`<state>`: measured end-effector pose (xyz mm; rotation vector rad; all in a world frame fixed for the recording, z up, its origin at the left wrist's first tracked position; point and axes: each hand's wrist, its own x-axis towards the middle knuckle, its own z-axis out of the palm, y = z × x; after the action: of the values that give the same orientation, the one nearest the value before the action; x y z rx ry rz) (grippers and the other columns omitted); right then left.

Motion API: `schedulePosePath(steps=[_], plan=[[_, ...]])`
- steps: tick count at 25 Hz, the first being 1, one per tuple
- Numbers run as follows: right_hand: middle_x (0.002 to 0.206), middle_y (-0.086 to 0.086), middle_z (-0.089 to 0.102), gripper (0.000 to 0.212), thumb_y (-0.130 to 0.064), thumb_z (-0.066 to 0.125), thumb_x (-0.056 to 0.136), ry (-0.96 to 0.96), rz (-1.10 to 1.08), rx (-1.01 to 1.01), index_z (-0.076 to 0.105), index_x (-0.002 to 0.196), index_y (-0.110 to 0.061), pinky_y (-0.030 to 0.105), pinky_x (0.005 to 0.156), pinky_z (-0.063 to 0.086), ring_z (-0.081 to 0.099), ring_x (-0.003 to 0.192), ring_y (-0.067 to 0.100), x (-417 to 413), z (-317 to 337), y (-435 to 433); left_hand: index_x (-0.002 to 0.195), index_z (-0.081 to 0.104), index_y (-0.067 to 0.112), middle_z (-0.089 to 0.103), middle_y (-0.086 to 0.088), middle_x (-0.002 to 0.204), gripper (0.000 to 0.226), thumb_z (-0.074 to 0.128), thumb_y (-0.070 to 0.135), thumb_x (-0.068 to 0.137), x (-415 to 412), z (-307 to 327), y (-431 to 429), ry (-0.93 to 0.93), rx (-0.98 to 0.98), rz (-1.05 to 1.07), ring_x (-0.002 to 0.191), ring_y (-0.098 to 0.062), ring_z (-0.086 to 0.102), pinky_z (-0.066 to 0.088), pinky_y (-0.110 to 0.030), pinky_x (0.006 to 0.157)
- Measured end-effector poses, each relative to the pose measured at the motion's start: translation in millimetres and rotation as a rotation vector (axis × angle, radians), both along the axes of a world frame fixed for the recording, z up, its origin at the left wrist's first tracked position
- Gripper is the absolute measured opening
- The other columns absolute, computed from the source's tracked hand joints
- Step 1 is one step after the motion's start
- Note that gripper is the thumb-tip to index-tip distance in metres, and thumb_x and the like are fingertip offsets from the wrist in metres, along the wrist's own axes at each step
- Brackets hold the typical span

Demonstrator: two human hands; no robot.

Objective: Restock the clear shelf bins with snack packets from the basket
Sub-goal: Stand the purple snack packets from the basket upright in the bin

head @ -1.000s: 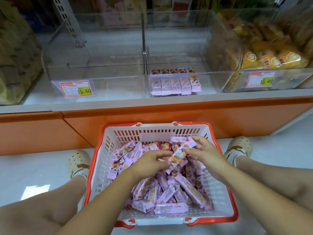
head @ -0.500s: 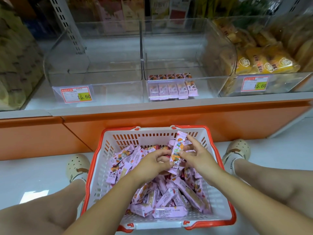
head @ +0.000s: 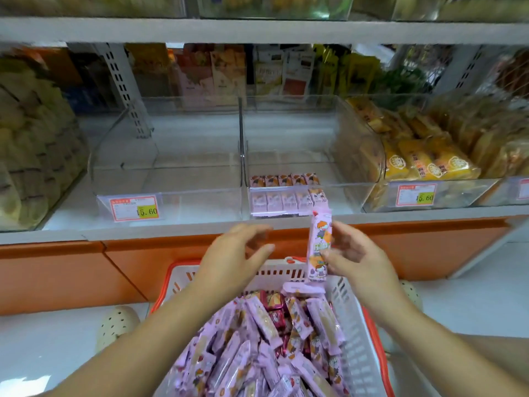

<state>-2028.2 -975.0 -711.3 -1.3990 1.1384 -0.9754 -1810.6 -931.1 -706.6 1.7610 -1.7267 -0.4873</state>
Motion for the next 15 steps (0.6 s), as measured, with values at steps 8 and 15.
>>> schedulePosePath(steps=[8,15], plan=[[0.1,0.004,0.068,0.051,0.005,0.066,0.084,0.232,-0.061,-0.285,0.057,0.128,-0.019,0.023,0.059,0.059,0.067,0.077,0.013,12,123,-132,0.144,0.04,0.014,0.046,-0.007,0.144,0.066,0.035,0.055,0.092,70,24,-65,-0.526,-0.35,0.147,0.129,-0.023,0.044,0.037,-0.036,0.106],[0.12,0.012,0.062,0.057,0.002,0.065,0.086,0.967,0.079,0.012,0.05,0.137,-0.016,0.027,0.067,0.057,0.06,0.084,0.022,46,94,-192,0.136,0.052,0.012,0.055,-0.008,0.138,0.059,0.032,0.049,0.095,73,5,-73,-0.733,-0.403,0.125,0.119,-0.025,0.056,0.033,-0.038,0.095]])
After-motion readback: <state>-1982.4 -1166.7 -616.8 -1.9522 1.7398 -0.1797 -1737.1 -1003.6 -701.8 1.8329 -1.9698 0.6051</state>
